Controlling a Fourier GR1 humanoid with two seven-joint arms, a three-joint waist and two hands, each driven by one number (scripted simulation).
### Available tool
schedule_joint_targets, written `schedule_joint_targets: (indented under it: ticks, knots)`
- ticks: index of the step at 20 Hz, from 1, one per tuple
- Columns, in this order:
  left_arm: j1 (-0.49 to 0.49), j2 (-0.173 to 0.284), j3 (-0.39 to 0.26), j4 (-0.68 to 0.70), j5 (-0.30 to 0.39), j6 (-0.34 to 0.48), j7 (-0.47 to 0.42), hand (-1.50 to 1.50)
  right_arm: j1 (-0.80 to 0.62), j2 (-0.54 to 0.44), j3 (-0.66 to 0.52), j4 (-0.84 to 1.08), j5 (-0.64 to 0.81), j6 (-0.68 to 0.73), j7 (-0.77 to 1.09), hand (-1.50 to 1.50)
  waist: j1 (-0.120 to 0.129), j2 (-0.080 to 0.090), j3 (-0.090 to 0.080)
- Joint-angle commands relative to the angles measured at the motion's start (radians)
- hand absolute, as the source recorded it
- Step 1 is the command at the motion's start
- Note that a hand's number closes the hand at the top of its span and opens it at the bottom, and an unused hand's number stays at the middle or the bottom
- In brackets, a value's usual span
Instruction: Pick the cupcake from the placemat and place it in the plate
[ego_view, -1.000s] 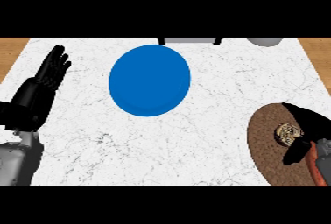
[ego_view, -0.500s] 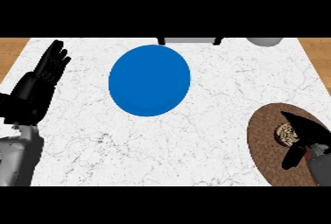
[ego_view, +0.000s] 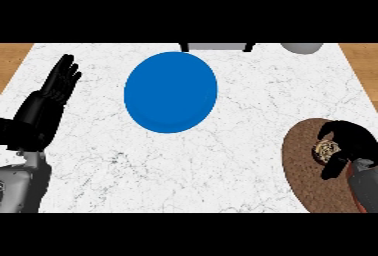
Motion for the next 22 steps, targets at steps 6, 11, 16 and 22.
schedule_joint_targets:
  ticks: [6,11,16,22]
  knots:
    - [0.037,0.017,0.03,-0.01,-0.006,0.004,0.008,0.0,0.273,0.194,0.054,-0.302,0.204,-0.197,0.484,1.5,-0.053,-0.018,0.002]
    - [0.029,0.012,0.035,0.028,-0.003,-0.011,-0.025,0.0,0.365,0.258,0.199,-0.679,0.389,-0.156,0.696,1.5,-0.038,-0.007,0.002]
    - [0.014,0.0,0.017,-0.022,0.003,-0.015,0.008,0.0,0.339,0.327,0.333,-0.894,0.495,-0.104,0.729,1.5,-0.012,-0.004,0.004]
    - [0.003,-0.013,0.007,0.034,-0.02,-0.017,-0.032,0.0,0.139,0.508,0.465,-0.892,0.605,-0.132,0.712,1.5,0.002,0.002,0.005]
